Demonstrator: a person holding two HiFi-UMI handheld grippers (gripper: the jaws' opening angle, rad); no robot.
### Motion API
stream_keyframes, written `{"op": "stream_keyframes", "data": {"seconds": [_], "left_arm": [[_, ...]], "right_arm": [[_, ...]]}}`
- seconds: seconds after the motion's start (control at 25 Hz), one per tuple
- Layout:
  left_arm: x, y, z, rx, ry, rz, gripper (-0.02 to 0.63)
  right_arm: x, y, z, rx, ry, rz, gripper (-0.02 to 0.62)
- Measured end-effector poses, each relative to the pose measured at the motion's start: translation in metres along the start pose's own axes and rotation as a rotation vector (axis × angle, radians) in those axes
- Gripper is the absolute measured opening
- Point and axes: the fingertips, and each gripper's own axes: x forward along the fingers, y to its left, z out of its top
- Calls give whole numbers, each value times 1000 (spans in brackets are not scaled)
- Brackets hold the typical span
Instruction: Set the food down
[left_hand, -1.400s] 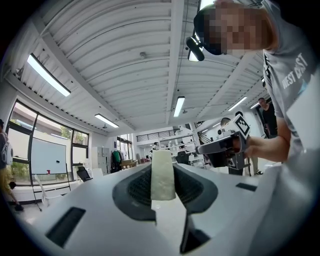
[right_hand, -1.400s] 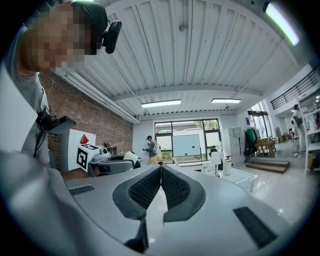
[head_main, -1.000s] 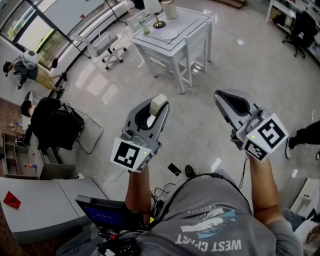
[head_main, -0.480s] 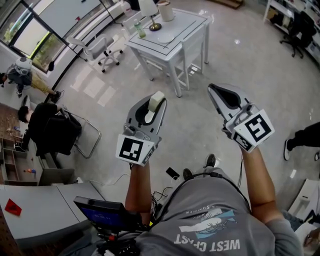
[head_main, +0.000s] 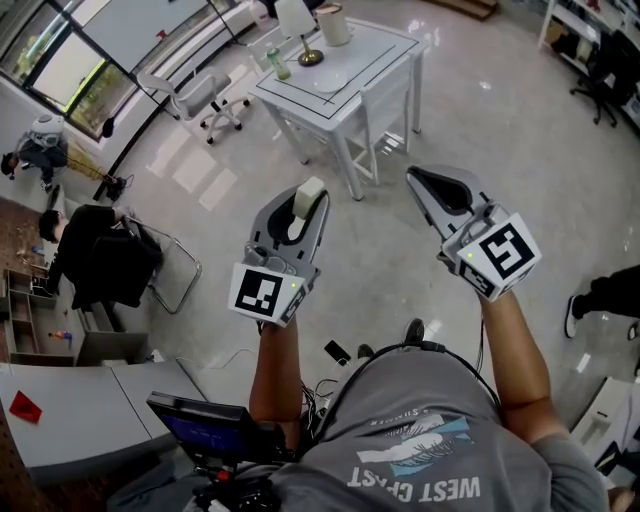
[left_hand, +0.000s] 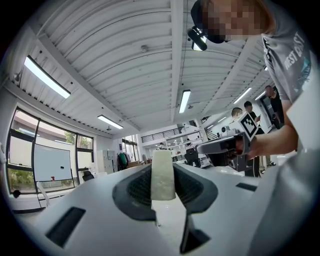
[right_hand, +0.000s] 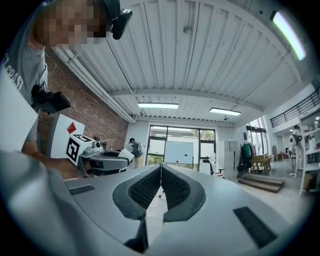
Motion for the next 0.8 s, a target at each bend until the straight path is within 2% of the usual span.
{"op": "stream_keyframes", "data": {"seconds": [0.36, 0.56, 0.8], "left_arm": [[30, -10, -2, 9, 10, 44, 100], [36, 8, -13, 6, 27, 58, 100], [56, 38, -25, -6, 40, 36, 100]], "right_arm": [[-4, -35, -3, -6, -1, 43, 8], [14, -46, -10, 14, -5, 42, 8], [42, -61, -21, 18, 28, 32, 8]]}}
